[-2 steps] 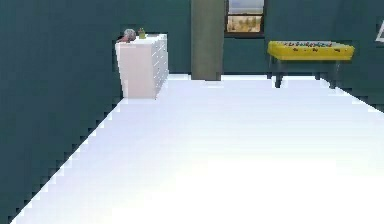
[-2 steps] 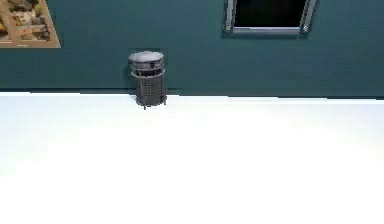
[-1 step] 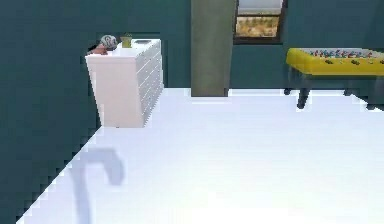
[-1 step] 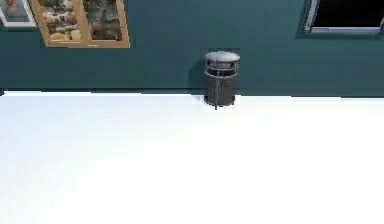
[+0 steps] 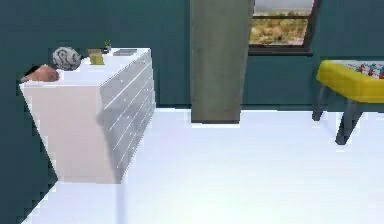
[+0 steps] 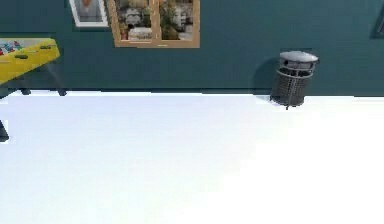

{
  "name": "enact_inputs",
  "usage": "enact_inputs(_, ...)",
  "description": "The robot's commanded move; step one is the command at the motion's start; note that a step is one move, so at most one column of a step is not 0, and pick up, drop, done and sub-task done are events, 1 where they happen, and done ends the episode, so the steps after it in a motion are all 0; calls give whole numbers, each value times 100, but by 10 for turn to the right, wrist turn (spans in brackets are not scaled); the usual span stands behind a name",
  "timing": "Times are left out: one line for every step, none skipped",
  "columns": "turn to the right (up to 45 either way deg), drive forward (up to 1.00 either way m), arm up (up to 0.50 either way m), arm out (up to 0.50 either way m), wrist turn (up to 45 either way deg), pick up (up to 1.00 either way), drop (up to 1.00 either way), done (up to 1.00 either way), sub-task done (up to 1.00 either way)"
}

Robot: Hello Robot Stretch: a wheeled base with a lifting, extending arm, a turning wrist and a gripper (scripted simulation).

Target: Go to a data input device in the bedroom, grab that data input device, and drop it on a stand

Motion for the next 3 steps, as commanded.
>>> enact_inputs(0,100,0,0,0,0,0,0,0)
enact_inputs(-30,0,0,0,0,0,0,0,0)
enact_inputs(0,100,0,0,0,0,0,0,0)
